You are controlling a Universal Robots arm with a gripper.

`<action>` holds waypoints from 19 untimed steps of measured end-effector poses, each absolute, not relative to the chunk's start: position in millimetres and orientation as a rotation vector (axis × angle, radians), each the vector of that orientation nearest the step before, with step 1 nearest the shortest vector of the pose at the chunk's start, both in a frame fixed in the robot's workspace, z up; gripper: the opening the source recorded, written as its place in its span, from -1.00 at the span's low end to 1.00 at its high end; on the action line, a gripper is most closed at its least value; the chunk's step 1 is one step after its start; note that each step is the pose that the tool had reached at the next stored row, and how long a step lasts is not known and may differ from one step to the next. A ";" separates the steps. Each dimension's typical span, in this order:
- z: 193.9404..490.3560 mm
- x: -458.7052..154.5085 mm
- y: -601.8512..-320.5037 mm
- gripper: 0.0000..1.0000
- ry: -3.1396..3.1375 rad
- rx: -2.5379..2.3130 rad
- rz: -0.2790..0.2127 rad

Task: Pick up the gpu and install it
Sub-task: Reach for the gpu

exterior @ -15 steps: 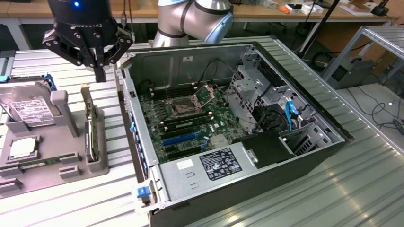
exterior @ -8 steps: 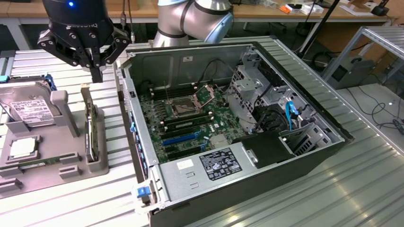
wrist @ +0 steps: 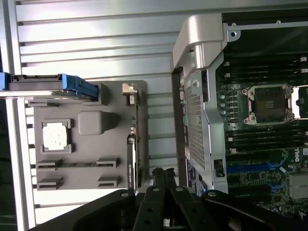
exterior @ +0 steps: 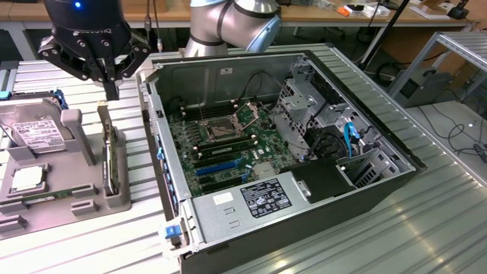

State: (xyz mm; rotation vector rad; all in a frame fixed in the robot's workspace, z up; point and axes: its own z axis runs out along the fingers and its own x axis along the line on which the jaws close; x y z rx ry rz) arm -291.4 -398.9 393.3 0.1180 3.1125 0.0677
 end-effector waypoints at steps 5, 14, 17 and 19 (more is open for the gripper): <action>393.3 -294.9 -398.9 -0.79 3.112 0.118 0.068; 393.3 -304.6 -399.0 -0.79 3.112 0.118 0.068; 393.3 -309.3 -398.9 -0.79 3.113 0.118 0.068; 393.3 -310.7 -398.9 -0.79 3.113 0.118 0.068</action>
